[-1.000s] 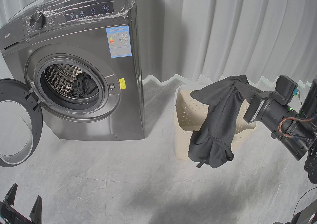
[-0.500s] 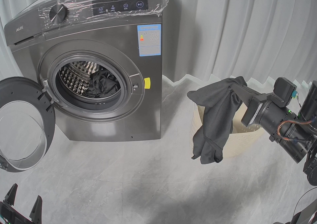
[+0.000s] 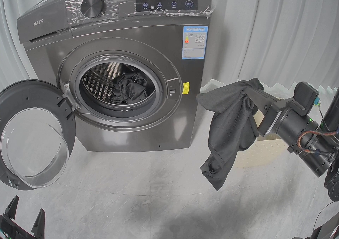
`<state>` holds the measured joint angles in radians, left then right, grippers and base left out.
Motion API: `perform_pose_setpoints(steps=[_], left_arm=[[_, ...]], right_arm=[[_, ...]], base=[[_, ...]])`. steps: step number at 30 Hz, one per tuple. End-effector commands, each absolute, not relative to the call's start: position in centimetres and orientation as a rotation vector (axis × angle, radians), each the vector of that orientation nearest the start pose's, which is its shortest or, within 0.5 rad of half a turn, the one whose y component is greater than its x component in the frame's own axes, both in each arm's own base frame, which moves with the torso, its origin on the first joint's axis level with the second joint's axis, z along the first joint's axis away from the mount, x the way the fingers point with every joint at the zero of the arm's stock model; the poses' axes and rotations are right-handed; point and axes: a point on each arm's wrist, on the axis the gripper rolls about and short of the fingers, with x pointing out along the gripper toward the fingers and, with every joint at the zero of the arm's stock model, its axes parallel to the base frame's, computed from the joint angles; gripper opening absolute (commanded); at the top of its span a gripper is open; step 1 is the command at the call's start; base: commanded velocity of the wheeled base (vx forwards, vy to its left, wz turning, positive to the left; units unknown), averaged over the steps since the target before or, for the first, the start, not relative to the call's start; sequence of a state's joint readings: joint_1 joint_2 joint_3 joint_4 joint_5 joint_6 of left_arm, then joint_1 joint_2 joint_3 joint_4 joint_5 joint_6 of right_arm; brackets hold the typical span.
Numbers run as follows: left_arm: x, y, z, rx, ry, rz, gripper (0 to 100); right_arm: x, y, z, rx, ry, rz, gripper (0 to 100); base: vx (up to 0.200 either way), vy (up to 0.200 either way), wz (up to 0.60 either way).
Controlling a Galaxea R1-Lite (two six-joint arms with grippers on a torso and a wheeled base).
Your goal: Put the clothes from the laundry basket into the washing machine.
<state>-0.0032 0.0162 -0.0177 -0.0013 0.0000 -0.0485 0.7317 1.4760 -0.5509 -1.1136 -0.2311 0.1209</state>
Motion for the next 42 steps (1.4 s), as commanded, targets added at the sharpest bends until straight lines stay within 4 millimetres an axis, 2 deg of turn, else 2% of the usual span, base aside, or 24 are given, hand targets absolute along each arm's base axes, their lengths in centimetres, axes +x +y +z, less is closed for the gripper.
perform_pose_setpoints(steps=[1, 5, 17, 23, 42], left_arm=[[-2.29, 0.01, 7.65, -0.048, -0.003, -0.003, 100], [-2.29, 0.01, 7.65, -0.048, -0.003, -0.003, 100], [-2.29, 0.01, 7.65, -0.048, -0.003, -0.003, 100], [-2.29, 0.01, 7.65, -0.048, -0.003, -0.003, 100], [-2.29, 0.01, 7.65, -0.048, -0.003, -0.003, 100]], right_arm=[[17.86, 15.61, 22.19, 0.204, -0.136, 0.522, 0], [17.89, 15.63, 22.16, 0.203, -0.134, 0.522, 0], [17.95, 15.64, 22.04, 0.202, -0.13, 0.521, 0], [17.98, 15.62, 21.93, 0.2, -0.126, 0.519, 0], [18.02, 15.66, 21.65, 0.195, -0.116, 0.52, 0]], base=[[0.0, 0.0, 0.0], [0.0, 0.0, 0.0], [-0.2, 0.0, 0.0], [0.0, 0.0, 0.0], [0.0, 0.2, 0.0]])
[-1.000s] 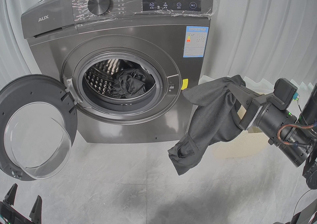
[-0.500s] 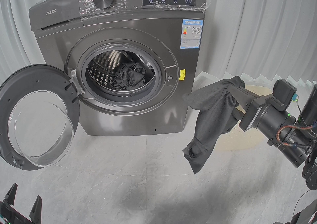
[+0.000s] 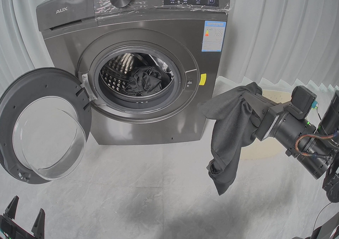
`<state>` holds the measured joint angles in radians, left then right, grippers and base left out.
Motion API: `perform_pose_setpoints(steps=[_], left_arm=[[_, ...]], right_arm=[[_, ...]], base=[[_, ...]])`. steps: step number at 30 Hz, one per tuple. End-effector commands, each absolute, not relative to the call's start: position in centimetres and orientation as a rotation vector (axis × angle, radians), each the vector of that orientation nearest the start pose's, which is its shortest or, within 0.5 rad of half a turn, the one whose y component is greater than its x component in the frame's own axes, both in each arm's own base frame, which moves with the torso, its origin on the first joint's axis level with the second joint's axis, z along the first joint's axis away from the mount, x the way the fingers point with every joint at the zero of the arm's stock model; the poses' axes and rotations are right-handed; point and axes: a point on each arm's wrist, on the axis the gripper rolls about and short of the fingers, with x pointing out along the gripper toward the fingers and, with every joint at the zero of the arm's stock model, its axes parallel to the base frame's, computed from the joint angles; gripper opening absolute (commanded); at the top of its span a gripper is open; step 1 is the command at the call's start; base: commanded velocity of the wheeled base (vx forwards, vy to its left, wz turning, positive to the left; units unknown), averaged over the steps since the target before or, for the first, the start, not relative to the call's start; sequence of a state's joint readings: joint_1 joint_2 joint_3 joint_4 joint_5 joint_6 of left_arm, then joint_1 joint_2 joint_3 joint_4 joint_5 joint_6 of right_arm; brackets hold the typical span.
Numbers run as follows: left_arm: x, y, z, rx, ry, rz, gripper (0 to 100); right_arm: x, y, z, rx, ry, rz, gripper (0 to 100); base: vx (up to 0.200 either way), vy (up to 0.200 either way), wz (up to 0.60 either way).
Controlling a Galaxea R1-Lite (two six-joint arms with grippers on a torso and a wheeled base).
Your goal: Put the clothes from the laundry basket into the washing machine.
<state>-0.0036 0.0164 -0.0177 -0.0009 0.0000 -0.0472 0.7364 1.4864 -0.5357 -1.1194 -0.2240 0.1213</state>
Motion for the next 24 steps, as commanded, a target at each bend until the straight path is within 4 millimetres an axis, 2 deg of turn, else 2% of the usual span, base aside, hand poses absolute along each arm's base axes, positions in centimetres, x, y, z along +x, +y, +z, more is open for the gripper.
perform_pose_setpoints(steps=[1, 8, 19, 24], left_arm=[[-2.3, 0.0, 7.7, -0.048, -0.003, -0.003, 100], [-2.3, 0.0, 7.7, -0.048, -0.003, -0.003, 100], [-2.3, 0.0, 7.7, -0.048, -0.003, -0.003, 100], [-2.3, 0.0, 7.7, -0.048, -0.003, -0.003, 100]], right_arm=[[18.0, 15.7, 21.6, 0.194, -0.113, 0.521, 0], [18.0, 15.8, 21.4, 0.192, -0.107, 0.527, 0], [16.9, 16.9, 21.1, 0.234, -0.11, 0.668, 0], [17.5, 16.8, 21.2, 0.232, -0.125, 0.666, 0]], base=[[0.0, 0.2, 0.0], [0.0, 0.2, 0.0], [0.0, 0.0, 0.0], [0.0, 0.0, 0.0]])
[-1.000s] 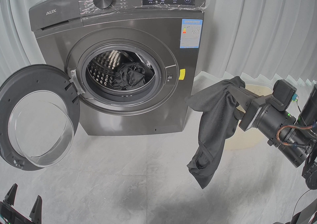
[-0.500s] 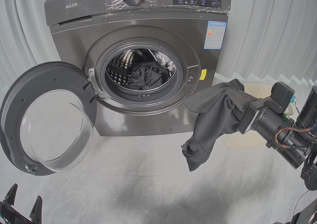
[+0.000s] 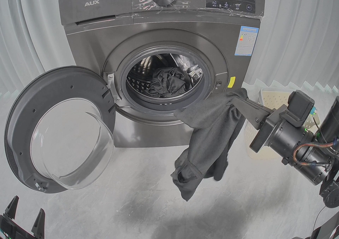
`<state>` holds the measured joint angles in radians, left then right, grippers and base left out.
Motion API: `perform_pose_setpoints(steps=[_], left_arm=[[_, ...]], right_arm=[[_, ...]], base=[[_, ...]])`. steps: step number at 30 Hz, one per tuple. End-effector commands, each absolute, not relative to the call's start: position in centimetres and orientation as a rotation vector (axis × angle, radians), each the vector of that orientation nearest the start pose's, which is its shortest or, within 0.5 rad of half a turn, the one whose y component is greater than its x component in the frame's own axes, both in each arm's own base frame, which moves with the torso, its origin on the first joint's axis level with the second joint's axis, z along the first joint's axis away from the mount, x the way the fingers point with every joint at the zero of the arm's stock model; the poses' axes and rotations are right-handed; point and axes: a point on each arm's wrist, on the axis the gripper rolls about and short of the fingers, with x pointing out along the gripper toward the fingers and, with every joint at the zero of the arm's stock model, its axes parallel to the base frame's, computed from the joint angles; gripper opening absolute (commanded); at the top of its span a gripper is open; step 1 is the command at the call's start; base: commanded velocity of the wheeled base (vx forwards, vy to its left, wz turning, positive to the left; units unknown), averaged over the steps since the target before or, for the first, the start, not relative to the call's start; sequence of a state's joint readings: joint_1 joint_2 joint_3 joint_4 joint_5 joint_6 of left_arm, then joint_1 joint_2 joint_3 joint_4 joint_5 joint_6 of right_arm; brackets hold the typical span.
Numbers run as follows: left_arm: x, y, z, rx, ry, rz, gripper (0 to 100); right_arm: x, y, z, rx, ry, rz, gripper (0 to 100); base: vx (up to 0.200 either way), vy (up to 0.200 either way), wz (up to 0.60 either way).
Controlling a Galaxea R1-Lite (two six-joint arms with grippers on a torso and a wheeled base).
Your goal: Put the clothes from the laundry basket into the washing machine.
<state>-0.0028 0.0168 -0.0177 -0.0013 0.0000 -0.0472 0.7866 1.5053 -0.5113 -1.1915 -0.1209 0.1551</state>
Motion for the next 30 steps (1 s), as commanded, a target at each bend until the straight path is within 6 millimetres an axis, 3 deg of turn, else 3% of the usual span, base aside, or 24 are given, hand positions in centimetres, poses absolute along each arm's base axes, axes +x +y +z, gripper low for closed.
perform_pose_setpoints(steps=[1, 7, 15, 23, 30], left_arm=[[-2.3, 0.0, 7.7, -0.048, -0.003, 0.0, 100], [-2.3, 0.0, 7.7, -0.038, -0.003, -0.003, 100], [-2.3, 0.0, 7.6, -0.002, -0.003, 0.0, 100], [-2.3, -0.1, 7.7, 0.058, -0.01, -0.033, 100], [-2.3, -0.1, 7.7, 0.06, -0.012, -0.053, 100]], right_arm=[[17.5, 16.8, 21.3, 0.232, -0.129, 0.661, 0], [18.2, 17.0, 22.2, 0.241, -0.153, 0.649, 0], [19.5, 18.8, 22.6, 0.249, -0.174, 0.668, 0], [20.7, 19.6, 21.4, 0.228, -0.137, 0.636, 0], [21.2, 20.5, 23.9, 0.279, -0.214, 0.588, 0]], base=[[0.0, 0.0, 0.0], [0.0, 0.0, 0.0], [0.0, 0.0, 0.0], [0.0, 0.0, 0.0], [0.0, 0.0, 0.0]])
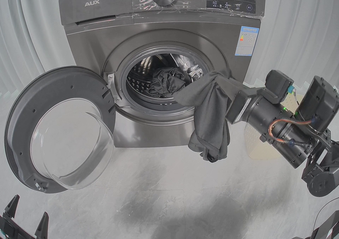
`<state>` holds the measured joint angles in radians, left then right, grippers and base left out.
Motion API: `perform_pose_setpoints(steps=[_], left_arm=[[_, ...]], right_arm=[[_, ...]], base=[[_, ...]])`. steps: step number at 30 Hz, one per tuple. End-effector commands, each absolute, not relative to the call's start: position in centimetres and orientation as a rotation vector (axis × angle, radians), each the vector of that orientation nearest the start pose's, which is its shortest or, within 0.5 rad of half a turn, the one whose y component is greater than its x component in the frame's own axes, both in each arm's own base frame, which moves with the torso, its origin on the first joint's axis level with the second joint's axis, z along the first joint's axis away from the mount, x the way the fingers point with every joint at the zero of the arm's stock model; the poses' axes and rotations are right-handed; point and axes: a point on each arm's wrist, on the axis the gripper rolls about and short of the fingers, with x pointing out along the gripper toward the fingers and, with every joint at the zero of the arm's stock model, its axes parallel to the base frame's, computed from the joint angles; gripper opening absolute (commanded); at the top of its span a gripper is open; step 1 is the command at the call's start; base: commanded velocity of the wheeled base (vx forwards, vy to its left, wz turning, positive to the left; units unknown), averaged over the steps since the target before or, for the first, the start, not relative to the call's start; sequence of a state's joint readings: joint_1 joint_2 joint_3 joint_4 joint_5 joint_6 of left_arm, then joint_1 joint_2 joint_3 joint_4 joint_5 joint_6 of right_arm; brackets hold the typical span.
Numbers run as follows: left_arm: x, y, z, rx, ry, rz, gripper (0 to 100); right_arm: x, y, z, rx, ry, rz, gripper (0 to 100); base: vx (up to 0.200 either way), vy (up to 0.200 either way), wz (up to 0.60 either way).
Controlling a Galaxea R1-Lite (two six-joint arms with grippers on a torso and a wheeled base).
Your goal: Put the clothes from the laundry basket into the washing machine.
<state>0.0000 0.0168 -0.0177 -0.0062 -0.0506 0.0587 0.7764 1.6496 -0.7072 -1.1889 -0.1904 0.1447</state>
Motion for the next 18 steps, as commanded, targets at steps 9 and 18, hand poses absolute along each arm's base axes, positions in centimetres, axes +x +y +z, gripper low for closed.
perform_pose_setpoints(steps=[9, 18], left_arm=[[-2.3, -0.1, 7.7, 0.063, -0.014, -0.061, 100], [-5.6, -0.1, 20.6, -0.068, -0.324, -0.115, 100]], right_arm=[[22.9, 21.5, 23.5, 0.279, -0.213, 0.547, 0], [24.3, 23.4, 23.2, 0.282, -0.217, 0.553, 0]], base=[[0.0, 0.0, 0.0], [0.0, 0.0, 0.0]])
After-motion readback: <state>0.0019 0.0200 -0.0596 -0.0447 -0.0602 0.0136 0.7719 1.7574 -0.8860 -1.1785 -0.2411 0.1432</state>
